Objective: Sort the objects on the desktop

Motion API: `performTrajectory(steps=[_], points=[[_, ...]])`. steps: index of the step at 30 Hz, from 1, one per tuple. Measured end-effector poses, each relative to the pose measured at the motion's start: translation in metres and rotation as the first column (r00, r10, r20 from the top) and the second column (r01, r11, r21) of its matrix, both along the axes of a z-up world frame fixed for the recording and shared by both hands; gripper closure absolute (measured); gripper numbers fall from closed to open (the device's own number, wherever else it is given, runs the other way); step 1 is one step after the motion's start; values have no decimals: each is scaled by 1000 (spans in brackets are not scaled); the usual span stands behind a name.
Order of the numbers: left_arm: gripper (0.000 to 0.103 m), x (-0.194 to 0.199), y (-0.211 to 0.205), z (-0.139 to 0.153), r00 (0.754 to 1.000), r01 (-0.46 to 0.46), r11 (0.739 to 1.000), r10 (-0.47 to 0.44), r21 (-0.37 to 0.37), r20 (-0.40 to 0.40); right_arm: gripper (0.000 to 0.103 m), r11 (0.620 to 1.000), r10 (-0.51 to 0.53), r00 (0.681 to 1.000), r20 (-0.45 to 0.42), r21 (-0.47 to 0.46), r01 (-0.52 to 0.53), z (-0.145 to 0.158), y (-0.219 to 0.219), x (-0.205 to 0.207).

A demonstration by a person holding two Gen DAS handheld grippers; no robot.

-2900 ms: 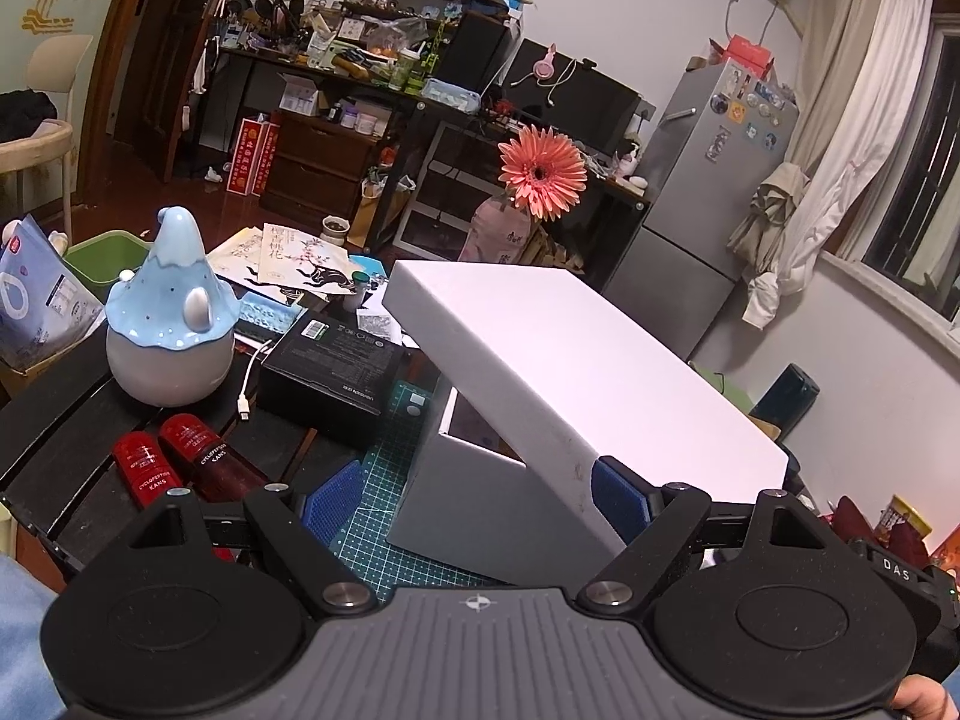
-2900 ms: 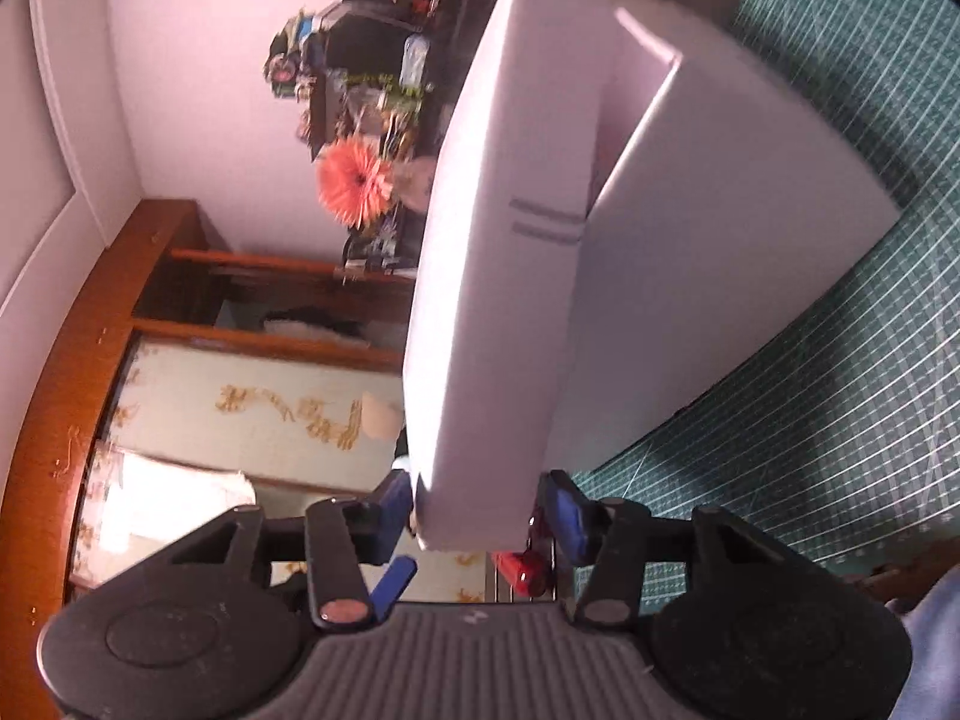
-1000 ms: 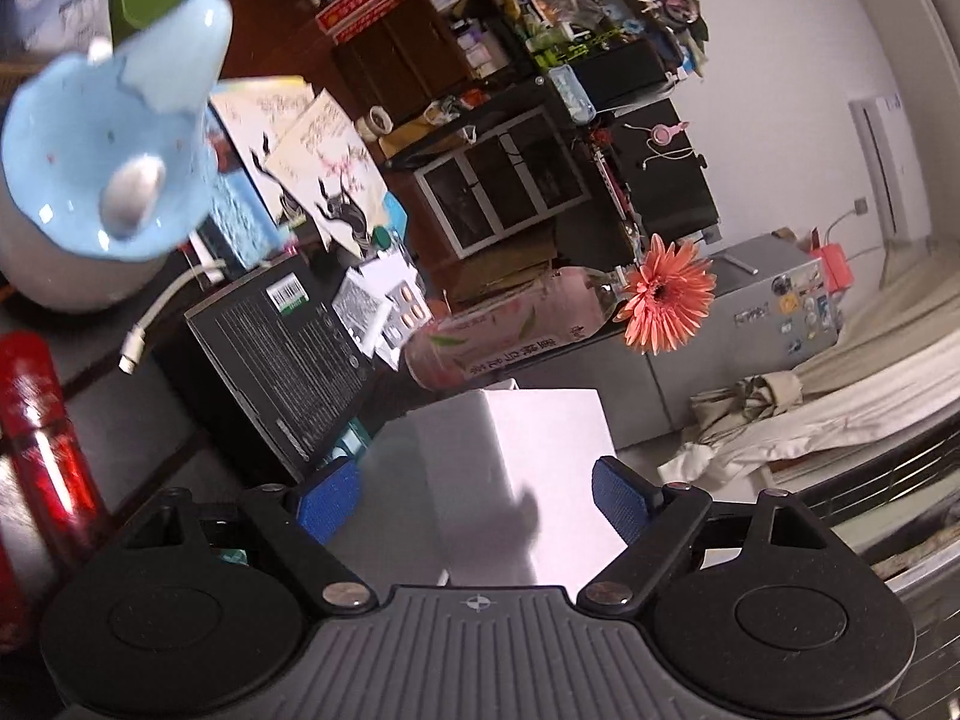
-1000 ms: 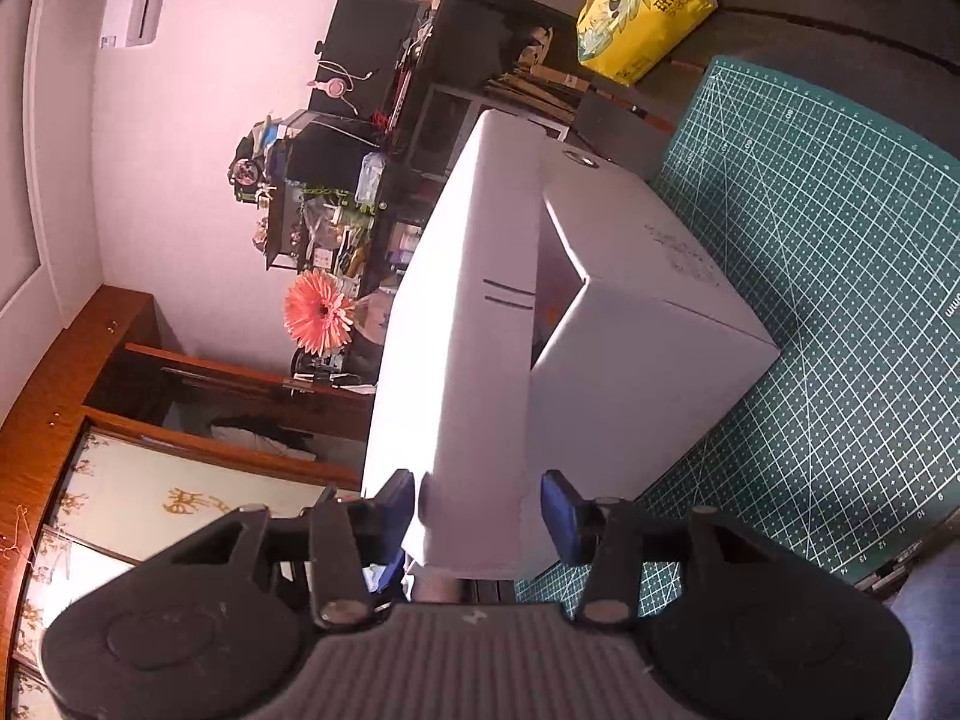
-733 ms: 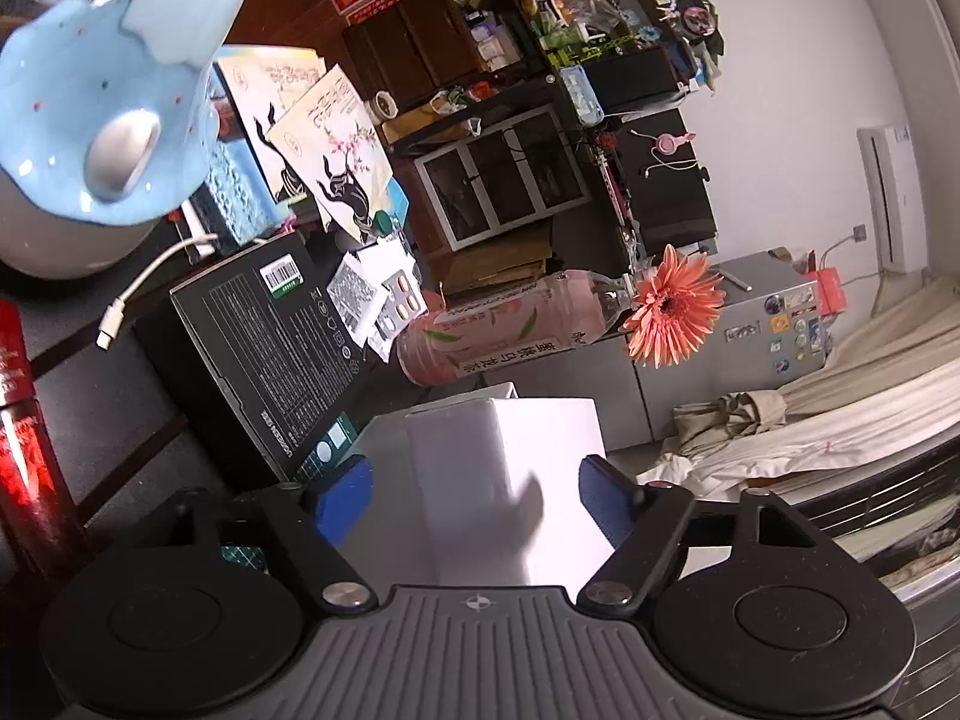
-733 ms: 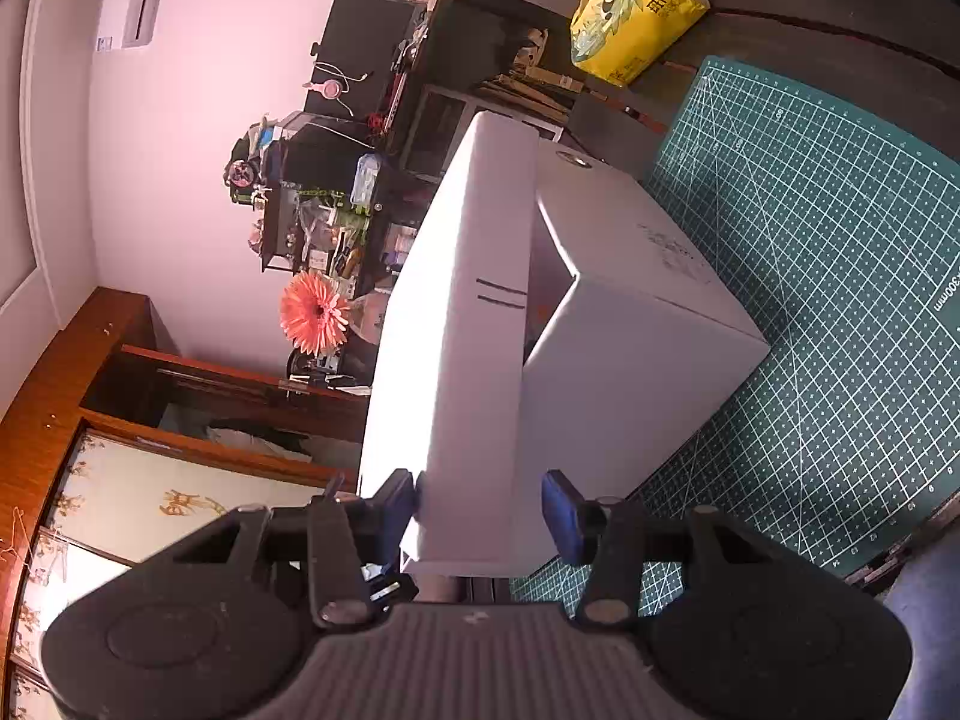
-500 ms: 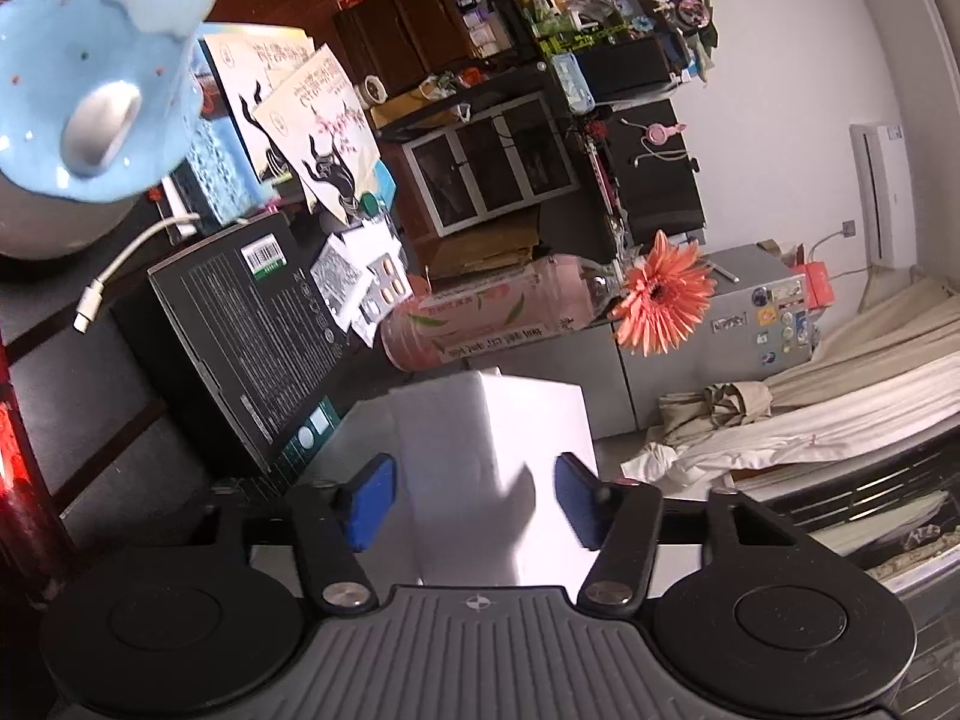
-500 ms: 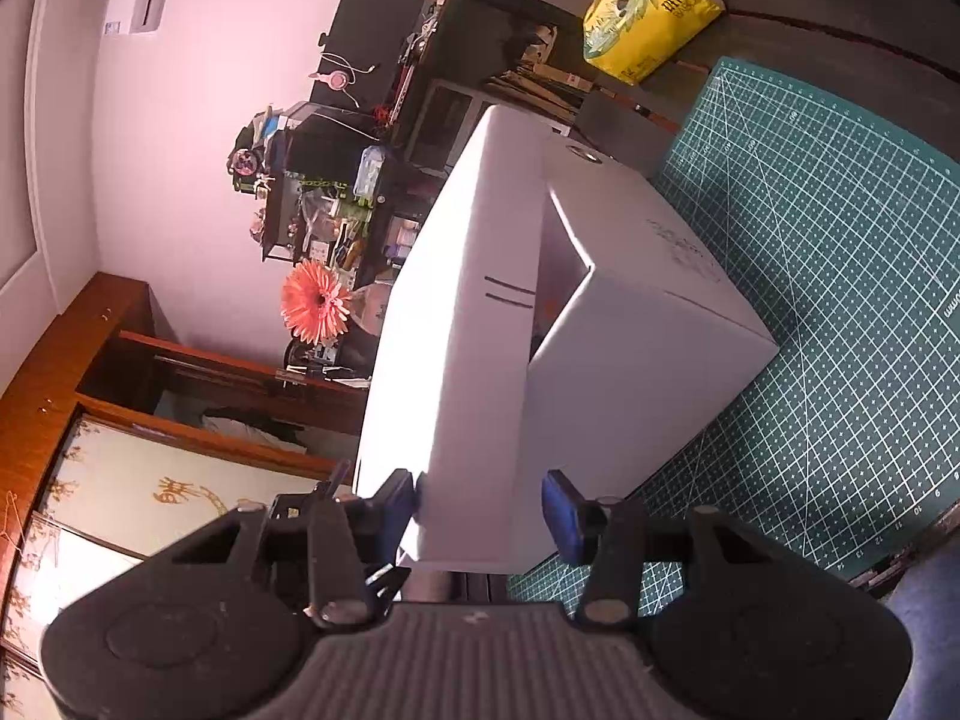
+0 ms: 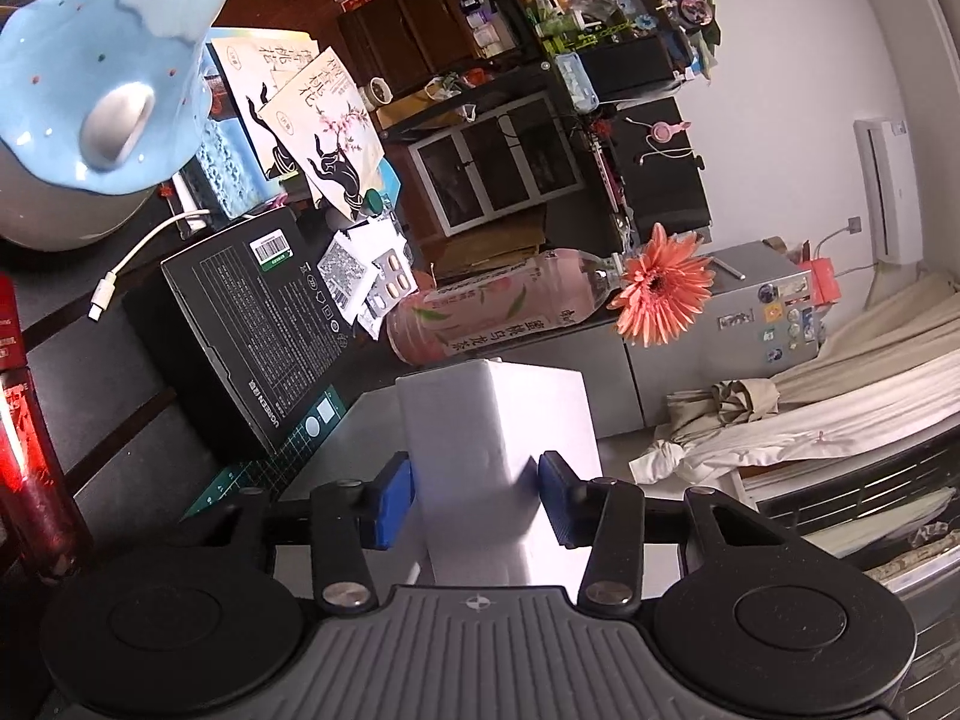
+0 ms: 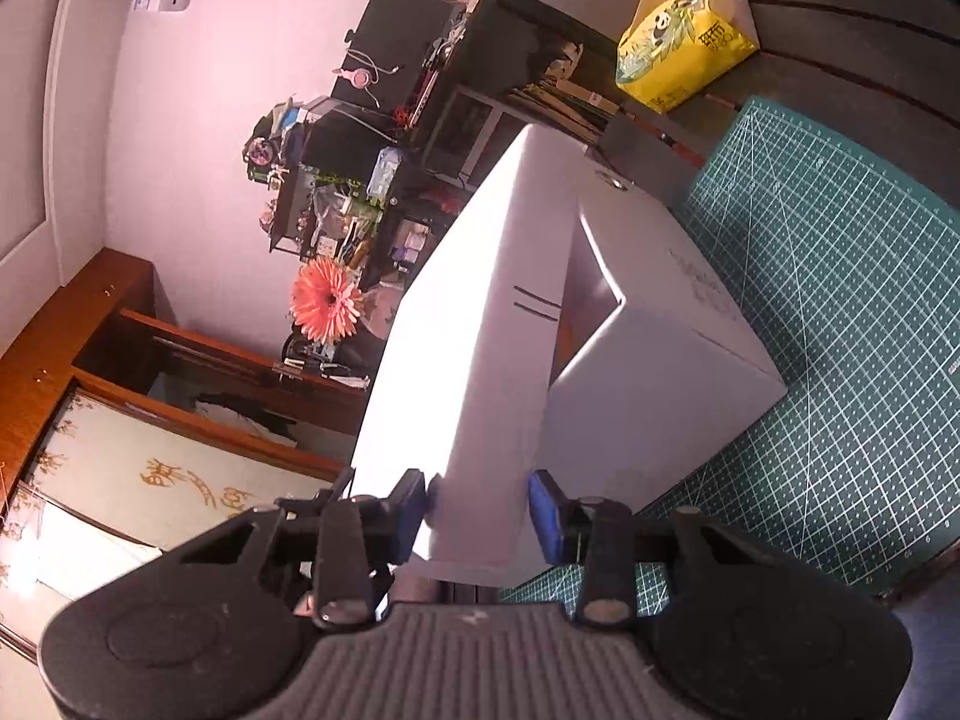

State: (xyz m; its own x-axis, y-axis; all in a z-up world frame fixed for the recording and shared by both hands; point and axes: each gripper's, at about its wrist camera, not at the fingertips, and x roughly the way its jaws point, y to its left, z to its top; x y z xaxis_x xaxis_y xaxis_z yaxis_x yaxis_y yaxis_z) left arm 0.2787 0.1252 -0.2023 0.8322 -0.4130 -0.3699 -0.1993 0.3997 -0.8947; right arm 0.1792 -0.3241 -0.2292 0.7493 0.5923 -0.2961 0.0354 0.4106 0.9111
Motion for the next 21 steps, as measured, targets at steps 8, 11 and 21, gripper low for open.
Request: performTrajectory(steps=[8, 11, 21], points=[[59, -11, -5, 8, 1000, 14, 1000, -14, 13, 1, 66, 998, -50, 999, 15, -39, 50, 3, -9, -2], [59, -15, -5, 6, 1000, 17, 1000, -17, 8, -9, 66, 996, -61, 998, 20, -58, 62, 4, -10, -1], [58, -32, -3, 5, 999, 18, 1000, -18, -7, -44, 67, 990, -100, 994, 38, -94, 103, 6, -15, 2]])
